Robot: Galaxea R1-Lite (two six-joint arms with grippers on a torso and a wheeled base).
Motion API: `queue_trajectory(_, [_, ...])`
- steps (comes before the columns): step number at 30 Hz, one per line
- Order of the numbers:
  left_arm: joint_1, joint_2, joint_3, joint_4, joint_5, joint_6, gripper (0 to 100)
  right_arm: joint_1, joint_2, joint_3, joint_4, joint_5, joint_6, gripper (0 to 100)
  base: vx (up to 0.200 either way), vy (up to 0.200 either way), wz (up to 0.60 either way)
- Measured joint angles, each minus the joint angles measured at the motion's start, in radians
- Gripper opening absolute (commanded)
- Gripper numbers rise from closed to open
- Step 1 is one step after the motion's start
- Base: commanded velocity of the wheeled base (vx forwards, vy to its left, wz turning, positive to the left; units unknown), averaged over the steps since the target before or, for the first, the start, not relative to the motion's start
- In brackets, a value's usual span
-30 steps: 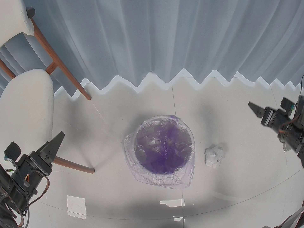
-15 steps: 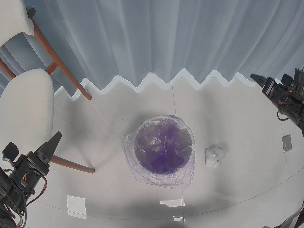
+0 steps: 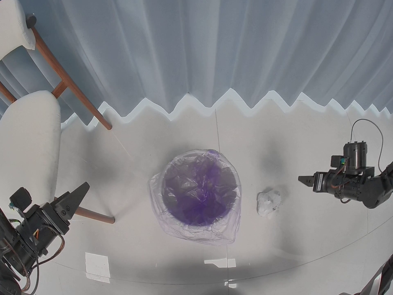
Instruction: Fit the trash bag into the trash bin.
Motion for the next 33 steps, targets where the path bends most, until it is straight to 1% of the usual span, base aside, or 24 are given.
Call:
queue_trajectory(5, [0.014, 0.000, 0.000, 0.023, -0.007, 0.006, 100, 0.056, 0.128, -0.036, -0.029, -0.019, 0.016, 100, 0.000, 0.000, 0.00])
queue_trajectory(10, [0.047, -0.001, 0.000, 0.029, -0.041, 0.004, 100, 0.114, 0.249, -0.143, -0.083, -0.062, 0.041, 100, -0.200, 0.000, 0.00])
queue_trajectory(13, [0.060, -0.003, 0.000, 0.030, -0.066, -0.004, 100, 0.148, 0.306, -0.213, -0.094, -0.082, 0.059, 100, -0.200, 0.000, 0.00])
queue_trajectory(17, [0.068, -0.006, 0.000, 0.037, -0.079, -0.018, 100, 0.182, 0.372, -0.291, -0.094, -0.113, 0.073, 100, -0.200, 0.000, 0.00])
queue_trajectory(22, [0.071, -0.009, 0.000, 0.068, -0.083, -0.036, 100, 0.200, 0.443, -0.347, -0.097, -0.154, 0.076, 100, -0.200, 0.000, 0.00])
queue_trajectory(29, [0.072, -0.010, 0.000, 0.082, -0.081, -0.040, 100, 0.202, 0.503, -0.387, -0.102, -0.157, 0.078, 100, -0.200, 0.000, 0.00])
queue_trajectory(33, [0.074, -0.010, 0.000, 0.104, -0.077, -0.033, 100, 0.199, 0.533, -0.415, -0.104, -0.158, 0.078, 100, 0.000, 0.000, 0.00])
